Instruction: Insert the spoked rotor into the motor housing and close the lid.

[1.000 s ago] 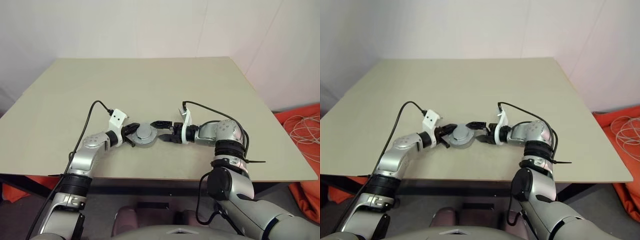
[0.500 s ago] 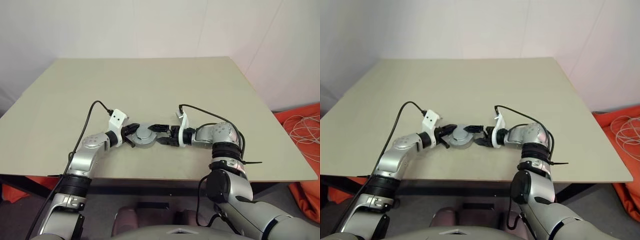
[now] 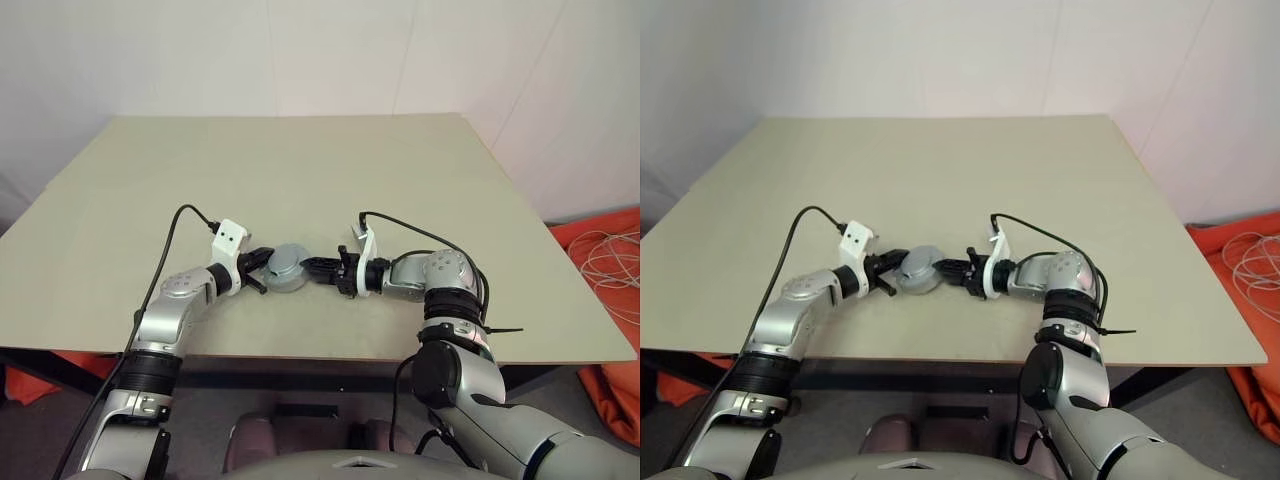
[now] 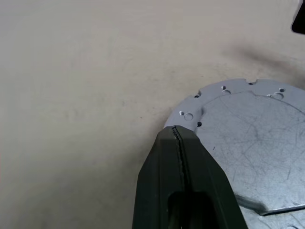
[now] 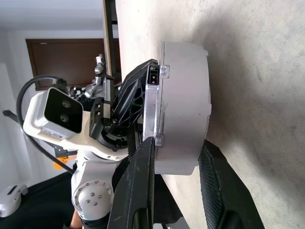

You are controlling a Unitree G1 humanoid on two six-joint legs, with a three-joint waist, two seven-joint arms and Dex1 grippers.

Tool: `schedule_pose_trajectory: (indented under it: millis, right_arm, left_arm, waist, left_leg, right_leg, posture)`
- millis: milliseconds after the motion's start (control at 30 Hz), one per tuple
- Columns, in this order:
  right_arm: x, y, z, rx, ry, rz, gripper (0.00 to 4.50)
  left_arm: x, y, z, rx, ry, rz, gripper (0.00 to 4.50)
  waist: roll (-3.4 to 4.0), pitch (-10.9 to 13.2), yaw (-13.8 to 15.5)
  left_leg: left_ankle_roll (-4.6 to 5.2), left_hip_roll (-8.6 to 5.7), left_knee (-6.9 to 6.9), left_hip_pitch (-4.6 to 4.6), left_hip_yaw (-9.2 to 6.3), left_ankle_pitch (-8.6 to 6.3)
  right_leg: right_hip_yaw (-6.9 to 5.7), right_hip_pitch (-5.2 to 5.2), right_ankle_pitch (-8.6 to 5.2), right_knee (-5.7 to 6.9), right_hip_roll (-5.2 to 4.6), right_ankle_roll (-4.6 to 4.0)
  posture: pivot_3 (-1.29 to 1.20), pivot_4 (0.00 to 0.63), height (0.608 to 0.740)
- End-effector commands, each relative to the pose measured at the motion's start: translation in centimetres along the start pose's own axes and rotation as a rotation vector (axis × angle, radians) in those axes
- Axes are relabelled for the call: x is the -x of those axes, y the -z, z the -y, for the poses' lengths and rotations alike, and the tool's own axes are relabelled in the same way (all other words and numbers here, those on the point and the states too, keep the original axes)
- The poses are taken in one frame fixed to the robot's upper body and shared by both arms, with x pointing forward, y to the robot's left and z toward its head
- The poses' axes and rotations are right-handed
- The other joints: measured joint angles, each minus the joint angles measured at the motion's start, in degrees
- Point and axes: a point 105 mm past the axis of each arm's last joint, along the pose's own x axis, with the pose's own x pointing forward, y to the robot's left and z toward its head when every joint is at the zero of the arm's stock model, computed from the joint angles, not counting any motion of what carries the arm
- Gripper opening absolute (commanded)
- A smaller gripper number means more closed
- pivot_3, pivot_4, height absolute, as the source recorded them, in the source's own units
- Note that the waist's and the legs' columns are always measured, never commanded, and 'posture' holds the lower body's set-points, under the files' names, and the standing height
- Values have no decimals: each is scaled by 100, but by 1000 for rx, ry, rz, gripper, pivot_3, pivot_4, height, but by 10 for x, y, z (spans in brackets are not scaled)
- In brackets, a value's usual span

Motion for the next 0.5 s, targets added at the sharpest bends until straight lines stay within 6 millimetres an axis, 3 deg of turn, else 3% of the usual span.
schedule_pose_trajectory:
  millis: [33, 133, 233, 300, 400, 500]
  right_arm:
    - [-2, -1, -13, 22, -40, -1, 1074]
    - [-1, -2, -14, 24, -46, 2, 1074]
    - [1, -4, -20, 41, -71, 7, 1074]
    - [3, -5, -25, 50, -91, 10, 1074]
    - [5, -9, -33, 71, -107, 17, 1074]
    - [9, -15, -39, 89, -122, 30, 1074]
  left_arm:
    - [1, -17, -6, 327, -50, 113, 0]
    - [8, -18, -14, 461, -92, 106, 0]
    - [29, -9, -28, 702, -99, 85, 0]
    - [40, -8, -31, 771, -83, 110, 0]
    - [57, -13, -22, 822, 7, 164, 584]
    - [69, -20, -10, 890, 120, 231, 1524]
  waist:
    - [-1, 1, -2]
    - [-3, 2, -27]
    - [-3, 2, -69]
    - [-3, 3, -73]
    - [-4, 3, -56]
    - [-8, 8, -34]
  left_leg:
    - [0, 0, 2, -1, 0, 0]
    - [-3, 4, 4, -14, 0, 2]
    - [-6, 7, 0, -23, 0, 3]
    - [-5, 5, 0, -36, 0, 3]
    - [-1, 5, 1, -56, -3, 0]
    - [4, 4, 1, -56, -3, -3]
  right_leg:
    - [0, -4, 0, 0, 0, 0]
    - [0, -15, 1, 5, 3, -2]
    - [-1, -27, 1, 4, 8, -2]
    - [-1, -37, 1, 2, 8, -3]
    - [-1, -55, 2, -2, 9, -5]
    - [-3, -56, 2, -7, 7, -5]
  posture:
    - [0, 0, 740]
    - [0, 0, 740]
    - [0, 0, 740]
    - [0, 0, 740]
    - [0, 0, 740]
    - [0, 0, 740]
